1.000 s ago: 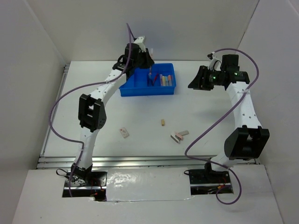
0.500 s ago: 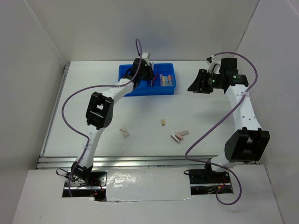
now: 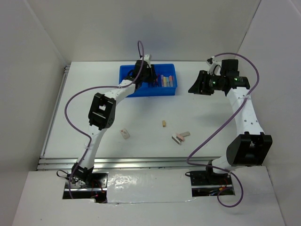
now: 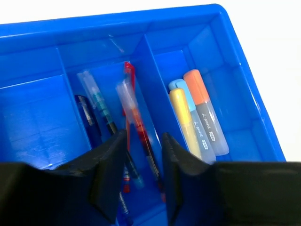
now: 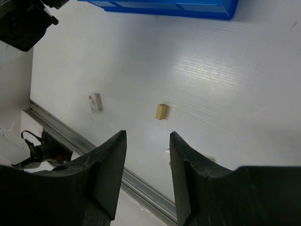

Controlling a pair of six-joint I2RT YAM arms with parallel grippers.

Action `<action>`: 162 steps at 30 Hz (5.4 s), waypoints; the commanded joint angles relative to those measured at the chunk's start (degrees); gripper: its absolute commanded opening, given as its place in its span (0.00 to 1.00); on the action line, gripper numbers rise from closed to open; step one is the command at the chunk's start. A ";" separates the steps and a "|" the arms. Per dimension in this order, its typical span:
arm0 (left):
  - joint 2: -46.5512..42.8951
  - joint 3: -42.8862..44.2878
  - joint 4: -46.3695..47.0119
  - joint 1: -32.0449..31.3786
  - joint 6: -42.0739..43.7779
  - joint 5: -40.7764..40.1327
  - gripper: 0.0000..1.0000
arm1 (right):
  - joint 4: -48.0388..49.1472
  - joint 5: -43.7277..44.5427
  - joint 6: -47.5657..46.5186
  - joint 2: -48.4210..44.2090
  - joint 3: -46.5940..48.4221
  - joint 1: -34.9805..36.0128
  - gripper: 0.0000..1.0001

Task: Sort the stationery into containers
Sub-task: Place the pen in the storage box, then pick up the stationery from the center of the board, then place the stationery in the storage box, then pick up the stapler from the center of the board.

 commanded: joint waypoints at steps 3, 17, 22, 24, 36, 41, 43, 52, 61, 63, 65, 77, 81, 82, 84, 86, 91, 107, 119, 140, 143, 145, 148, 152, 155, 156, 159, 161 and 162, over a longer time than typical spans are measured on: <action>-3.27 4.29 0.94 0.73 1.85 -3.15 0.58 | 2.79 0.82 0.22 -2.40 0.32 0.94 0.49; -44.29 -19.28 -22.41 11.88 37.34 29.01 0.99 | 3.76 16.11 -4.43 -3.72 -4.95 13.41 0.49; -59.05 -33.56 -45.51 18.82 72.90 41.39 0.93 | 2.36 16.82 -7.86 -2.23 -5.48 16.14 0.51; -64.07 -41.82 -52.83 19.54 85.54 42.21 0.79 | 1.92 16.73 -7.87 -1.09 -5.30 16.93 0.51; -66.14 -69.97 -51.79 10.66 113.68 32.97 0.85 | 1.04 19.90 -7.78 1.46 -4.51 18.78 0.57; -58.32 -65.68 -51.54 9.70 121.91 34.91 0.86 | 0.86 19.98 -7.78 1.90 -4.60 18.96 0.57; -55.85 -63.65 -51.18 8.82 122.52 34.47 0.85 | 0.86 20.25 -7.69 1.82 -4.86 18.96 0.57; -47.23 -59.86 -48.55 2.32 126.03 29.30 0.78 | 1.56 22.09 -6.37 0.85 -5.74 17.20 0.73; -44.95 -63.99 -45.82 0.30 128.50 24.45 0.68 | 1.12 19.20 -6.02 1.82 -4.78 14.56 0.75; -44.68 -64.26 -45.03 0.29 128.50 23.75 0.66 | 1.04 18.76 -6.02 1.82 -4.77 14.39 0.75; -44.33 -64.87 -43.72 0.29 128.32 22.79 0.61 | 1.04 18.58 -6.02 1.64 -4.86 14.04 0.75; -45.47 -63.21 -42.47 1.26 116.39 24.35 0.12 | 1.21 17.70 -6.02 1.20 -5.30 13.51 0.75; -42.93 -47.59 -44.59 7.58 93.30 35.60 0.02 | 1.39 17.18 -6.11 1.20 -5.48 13.42 0.75; -41.44 -43.21 -43.98 8.72 86.82 36.31 0.00 | 1.39 17.09 -6.02 1.38 -5.56 13.42 0.75; -36.61 -30.37 -42.75 11.45 69.66 35.09 0.00 | 1.48 16.65 -6.02 1.73 -5.57 13.24 0.75; -32.57 -20.20 -40.65 14.87 56.48 36.83 0.00 | 1.48 16.65 -6.02 2.08 -5.48 13.24 0.75; -32.11 -19.16 -14.57 16.13 24.00 20.55 0.00 | 1.47 16.73 -6.02 2.70 -5.48 12.98 0.75; -11.82 -2.05 -12.06 8.03 12.83 -18.79 0.08 | 1.83 16.38 -6.02 3.57 -6.27 12.54 0.75; -8.47 -2.56 -12.42 8.12 14.24 -20.38 0.40 | 1.74 16.03 -6.02 3.66 -6.53 12.28 0.75; -35.60 -24.16 -10.04 8.20 18.02 1.13 0.69 | -10.22 14.79 -35.00 -2.92 -18.55 13.94 0.44; -44.82 -32.67 -12.94 8.20 16.27 4.74 0.69 | -6.45 16.90 -37.30 -3.90 -22.78 15.52 0.38; -48.17 -35.94 -15.23 8.12 15.91 5.90 0.69 | -6.00 17.35 -37.22 -2.94 -23.84 16.67 0.37; -54.77 -41.39 -16.46 7.77 16.00 6.08 0.70 | -6.70 15.69 -35.99 -1.00 -24.11 19.04 0.37; -60.93 -45.09 -17.87 7.33 16.17 4.85 0.72 | -4.42 18.31 -33.63 -0.47 -26.57 23.52 0.41; -62.60 -46.06 -18.75 7.06 15.56 4.50 0.72 | -4.50 17.62 -31.52 -0.21 -26.75 25.02 0.41; -62.78 -46.15 -19.10 7.15 15.39 4.32 0.72 | -4.68 17.18 -30.81 -0.38 -27.01 26.24 0.41; -63.22 -46.33 -20.06 7.15 14.60 3.97 0.72 | -4.06 17.43 -27.04 -1.79 -28.50 30.54 0.41; -63.75 -46.77 -19.71 7.15 14.59 3.80 0.73 | -3.10 19.71 -25.63 -1.44 -29.20 32.75 0.41; -64.10 -46.85 -19.54 7.15 14.42 3.27 0.73 | -2.14 20.68 -24.06 -1.26 -29.38 34.06 0.41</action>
